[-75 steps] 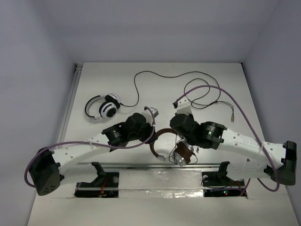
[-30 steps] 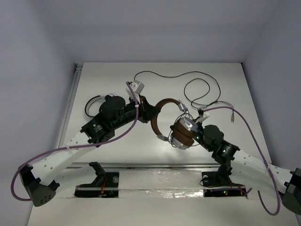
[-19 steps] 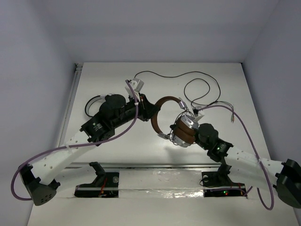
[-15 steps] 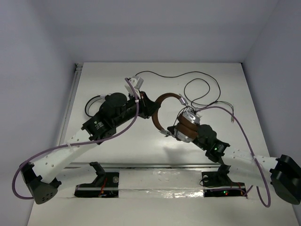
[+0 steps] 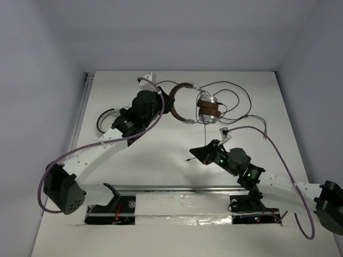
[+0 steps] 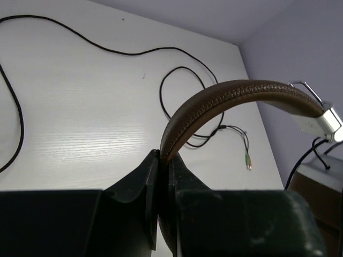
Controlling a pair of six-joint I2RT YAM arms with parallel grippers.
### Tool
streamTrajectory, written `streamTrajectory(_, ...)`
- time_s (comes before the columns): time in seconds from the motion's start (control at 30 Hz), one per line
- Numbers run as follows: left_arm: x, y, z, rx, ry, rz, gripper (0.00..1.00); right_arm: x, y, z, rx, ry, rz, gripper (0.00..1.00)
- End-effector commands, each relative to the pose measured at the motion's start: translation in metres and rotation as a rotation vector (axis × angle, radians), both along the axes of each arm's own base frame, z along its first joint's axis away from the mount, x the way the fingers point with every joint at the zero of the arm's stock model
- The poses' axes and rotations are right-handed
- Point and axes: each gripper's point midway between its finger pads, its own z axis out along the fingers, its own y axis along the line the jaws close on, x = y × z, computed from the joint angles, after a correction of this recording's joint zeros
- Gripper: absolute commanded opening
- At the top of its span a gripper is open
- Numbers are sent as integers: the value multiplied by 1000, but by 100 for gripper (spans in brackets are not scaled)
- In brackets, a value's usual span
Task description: Wrap the headphones
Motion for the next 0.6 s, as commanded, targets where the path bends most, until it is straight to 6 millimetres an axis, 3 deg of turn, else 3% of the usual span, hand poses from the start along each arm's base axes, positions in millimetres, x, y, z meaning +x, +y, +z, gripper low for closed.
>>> streamTrajectory(0.0, 23, -3, 74, -200, -149, 90, 0, -13, 15, -5, -2, 46, 59, 0)
streamTrajectory(0.03, 30, 3, 70, -176, -147, 142, 0, -21, 22, -11, -20, 61, 86, 0)
streamTrajectory(0.17, 50, 28, 52, -55, -136, 294, 0, -53, 49, -2, -14, 87, 181, 0)
streamTrajectory(0.3, 53, 37, 19, 21, -102, 336, 0, -77, 74, 26, 5, 80, 294, 0)
streamTrajectory(0.43, 37, 30, -38, 97, -37, 312, 0, -79, 81, 79, 130, 35, 323, 6)
streamTrajectory(0.5, 25, 27, -65, 134, -3, 299, 0, -68, 78, 91, 164, 46, 253, 10)
streamTrajectory(0.57, 11, 16, -80, 147, 16, 261, 0, -59, 77, 105, 198, 47, 201, 16)
